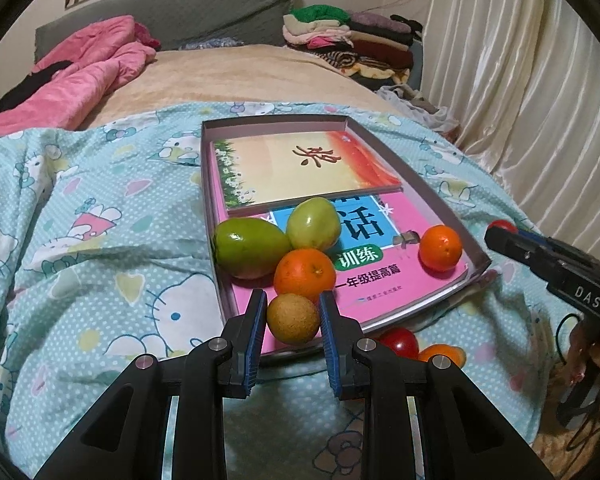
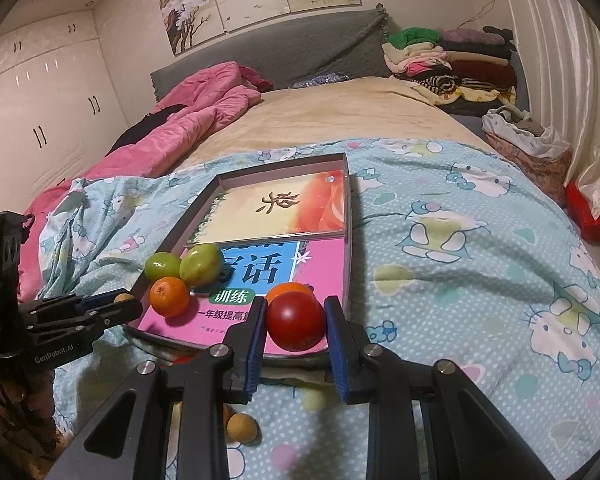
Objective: Organize fruits
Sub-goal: 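Carry the kiwi with the left tool over the tray while the right tool carries the tomato, then open the left tool to release the kiwi while the right tool releases the tomato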
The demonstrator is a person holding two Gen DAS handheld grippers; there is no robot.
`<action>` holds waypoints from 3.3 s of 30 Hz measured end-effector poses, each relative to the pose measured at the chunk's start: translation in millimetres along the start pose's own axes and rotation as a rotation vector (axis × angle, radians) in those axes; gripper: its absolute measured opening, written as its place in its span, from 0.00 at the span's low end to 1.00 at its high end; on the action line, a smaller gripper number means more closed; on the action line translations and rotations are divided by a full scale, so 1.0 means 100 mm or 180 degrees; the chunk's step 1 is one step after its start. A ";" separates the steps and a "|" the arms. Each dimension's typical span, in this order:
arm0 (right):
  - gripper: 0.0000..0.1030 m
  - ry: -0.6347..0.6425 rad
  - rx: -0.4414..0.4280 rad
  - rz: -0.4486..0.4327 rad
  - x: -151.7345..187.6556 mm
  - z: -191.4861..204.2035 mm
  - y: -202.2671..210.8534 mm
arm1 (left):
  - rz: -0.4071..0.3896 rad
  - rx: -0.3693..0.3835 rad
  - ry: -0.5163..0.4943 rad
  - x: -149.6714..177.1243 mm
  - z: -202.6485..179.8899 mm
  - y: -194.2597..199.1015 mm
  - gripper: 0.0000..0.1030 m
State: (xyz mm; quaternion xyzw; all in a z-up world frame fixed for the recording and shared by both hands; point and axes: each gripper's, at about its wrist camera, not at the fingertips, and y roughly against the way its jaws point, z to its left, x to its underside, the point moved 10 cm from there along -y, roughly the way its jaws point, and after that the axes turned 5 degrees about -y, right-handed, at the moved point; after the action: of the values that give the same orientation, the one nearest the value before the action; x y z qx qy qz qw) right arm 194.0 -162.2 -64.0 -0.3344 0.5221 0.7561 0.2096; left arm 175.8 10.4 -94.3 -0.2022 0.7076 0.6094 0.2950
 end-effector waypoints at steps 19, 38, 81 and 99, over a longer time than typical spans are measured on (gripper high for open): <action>0.28 0.0341 0.0239 0.0026 0.02 0.01 -0.11 | 0.0118 -0.0065 -0.0002 0.05 0.03 -0.12 0.26; 0.28 0.0433 0.0302 0.0126 0.10 0.02 -0.22 | 0.0145 -0.0049 -0.0004 0.06 0.01 -0.18 0.26; 0.30 0.0509 0.0269 0.0233 0.14 0.04 -0.41 | 0.0138 -0.0013 0.0003 0.04 -0.01 -0.24 0.27; 0.39 0.0484 0.0206 0.0228 0.14 0.07 -0.38 | 0.0161 -0.0041 0.0037 0.05 0.03 -0.23 0.31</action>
State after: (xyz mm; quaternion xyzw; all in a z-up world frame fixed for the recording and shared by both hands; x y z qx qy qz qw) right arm 207.2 -142.2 -97.1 -0.3649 0.5723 0.7183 0.1529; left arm 187.8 9.6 -115.0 -0.1898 0.7103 0.6200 0.2740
